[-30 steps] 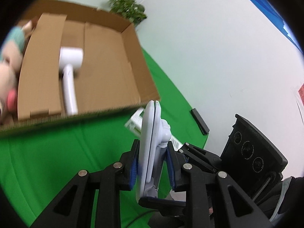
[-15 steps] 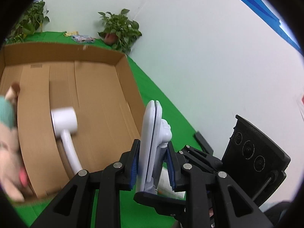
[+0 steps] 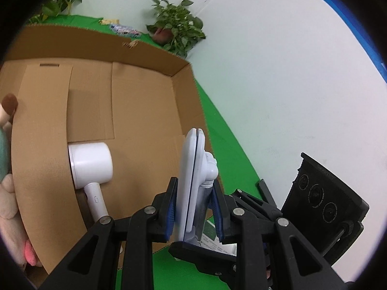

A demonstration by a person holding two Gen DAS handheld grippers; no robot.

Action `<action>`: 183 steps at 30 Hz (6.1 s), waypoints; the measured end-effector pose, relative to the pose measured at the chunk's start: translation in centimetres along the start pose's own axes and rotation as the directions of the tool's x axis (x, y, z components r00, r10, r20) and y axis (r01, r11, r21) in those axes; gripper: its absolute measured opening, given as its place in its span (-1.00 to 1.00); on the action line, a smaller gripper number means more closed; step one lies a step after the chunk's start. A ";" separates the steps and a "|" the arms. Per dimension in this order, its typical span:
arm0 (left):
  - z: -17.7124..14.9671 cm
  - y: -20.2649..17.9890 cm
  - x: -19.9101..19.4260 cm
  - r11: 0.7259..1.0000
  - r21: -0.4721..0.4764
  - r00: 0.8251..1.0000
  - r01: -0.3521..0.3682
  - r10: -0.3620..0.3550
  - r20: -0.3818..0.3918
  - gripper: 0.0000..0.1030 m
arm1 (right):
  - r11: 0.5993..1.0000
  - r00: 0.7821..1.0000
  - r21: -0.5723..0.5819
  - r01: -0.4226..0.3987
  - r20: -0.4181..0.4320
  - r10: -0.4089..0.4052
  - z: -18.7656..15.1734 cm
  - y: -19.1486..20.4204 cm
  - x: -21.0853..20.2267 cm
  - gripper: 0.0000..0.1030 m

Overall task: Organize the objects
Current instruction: 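Lift the phone stand with the right gripper and carry it into the box, then lower the phone stand beside the hair dryer and open the right gripper, then move the right gripper to the white medicine box and close on it, then lift the medicine box upright with the right gripper and carry it over the box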

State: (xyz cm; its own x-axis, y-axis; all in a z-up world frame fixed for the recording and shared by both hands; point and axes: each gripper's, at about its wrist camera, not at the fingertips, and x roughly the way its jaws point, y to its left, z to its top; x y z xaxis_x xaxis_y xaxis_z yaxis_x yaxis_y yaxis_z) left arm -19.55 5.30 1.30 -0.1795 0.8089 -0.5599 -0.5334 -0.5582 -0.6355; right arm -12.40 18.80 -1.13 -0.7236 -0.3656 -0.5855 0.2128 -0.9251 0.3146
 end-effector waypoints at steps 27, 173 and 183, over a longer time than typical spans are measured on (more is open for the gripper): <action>-2.5 4.2 7.7 0.977 -0.035 0.964 -0.212 0.203 -0.173 -0.46 | 0.988 0.982 0.146 0.049 -0.187 -0.021 -5.9 -4.9 8.0 0.20; -13.5 0.1 1.5 0.975 0.071 0.975 -0.212 0.206 0.078 0.96 | 0.948 0.937 -0.036 0.316 -0.141 -0.318 -21.6 -0.2 -7.7 0.42; -14.8 1.1 4.9 0.998 -0.064 0.997 -0.004 0.000 -0.071 0.93 | 0.987 0.991 0.154 0.048 -0.131 -0.027 -22.9 0.1 -9.2 0.28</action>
State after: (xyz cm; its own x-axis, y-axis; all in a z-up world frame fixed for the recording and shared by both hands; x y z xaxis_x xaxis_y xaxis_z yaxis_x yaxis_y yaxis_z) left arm -8.82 5.87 -10.01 -0.1201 0.7940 -0.5959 -0.4786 -0.5722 -0.6659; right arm 9.33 19.67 -12.84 -0.6368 -0.3506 -0.6867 0.0742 -0.9144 0.3980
